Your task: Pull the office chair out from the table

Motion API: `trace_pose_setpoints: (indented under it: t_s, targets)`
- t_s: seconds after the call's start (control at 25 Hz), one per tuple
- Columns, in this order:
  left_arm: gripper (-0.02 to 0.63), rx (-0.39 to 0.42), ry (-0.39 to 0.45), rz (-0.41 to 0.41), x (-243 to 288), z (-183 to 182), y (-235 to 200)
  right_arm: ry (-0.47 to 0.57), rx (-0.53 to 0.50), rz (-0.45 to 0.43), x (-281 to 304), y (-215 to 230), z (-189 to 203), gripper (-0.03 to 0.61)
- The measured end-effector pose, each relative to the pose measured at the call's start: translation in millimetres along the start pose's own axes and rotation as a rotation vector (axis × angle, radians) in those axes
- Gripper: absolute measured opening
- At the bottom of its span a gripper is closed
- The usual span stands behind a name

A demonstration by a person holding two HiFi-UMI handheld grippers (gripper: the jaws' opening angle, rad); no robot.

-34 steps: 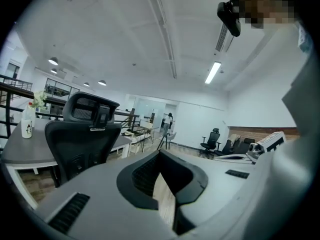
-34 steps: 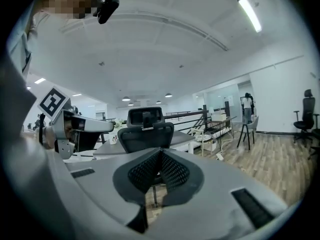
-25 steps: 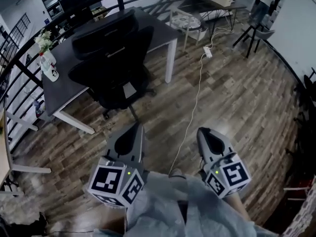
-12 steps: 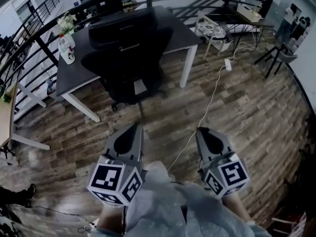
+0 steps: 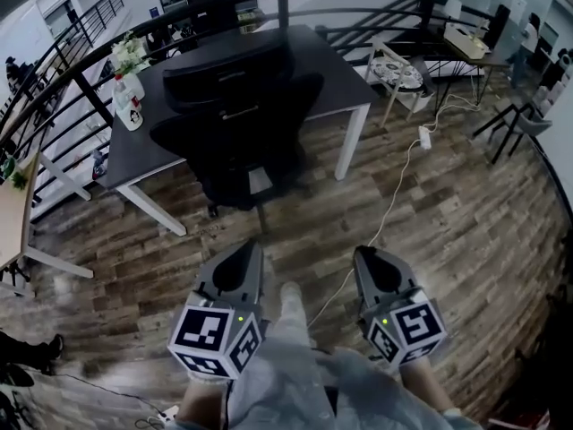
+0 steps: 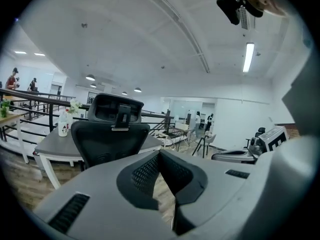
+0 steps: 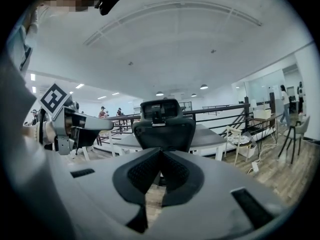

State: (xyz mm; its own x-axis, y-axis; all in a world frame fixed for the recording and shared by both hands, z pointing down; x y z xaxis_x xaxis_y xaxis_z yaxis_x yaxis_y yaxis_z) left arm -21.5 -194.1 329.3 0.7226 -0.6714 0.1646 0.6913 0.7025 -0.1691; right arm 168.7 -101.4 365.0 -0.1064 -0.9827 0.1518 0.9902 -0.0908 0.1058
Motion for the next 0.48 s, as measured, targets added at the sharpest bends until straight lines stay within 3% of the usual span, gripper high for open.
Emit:
trace_pose_setpoints:
  t_s: [0.16, 0.48]
  targets:
    - [0.012, 0.035, 0.019, -0.069, 26, -11, -21, 0.006, -0.024, -0.029, 35, 17, -8, 0.005]
    - [0.012, 0.192, 0.019, -0.226, 77, -37, -86, 0.020, -0.128, -0.080, 124, 46, -39, 0.005]
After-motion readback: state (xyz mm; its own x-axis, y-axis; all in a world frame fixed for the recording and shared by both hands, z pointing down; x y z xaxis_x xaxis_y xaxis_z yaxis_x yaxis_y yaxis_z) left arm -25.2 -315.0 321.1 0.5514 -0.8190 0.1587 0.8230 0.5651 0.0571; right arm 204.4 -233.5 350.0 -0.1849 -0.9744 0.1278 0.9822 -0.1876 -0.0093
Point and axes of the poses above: the fingertips, and each gripper's own axes: x forward along the fingers, y to its right, z out of its underside, the point moved 5 cm from there along -x, backward along the fingers, and after that the axes turned 8 degrees about y, right-handed, at the moved point
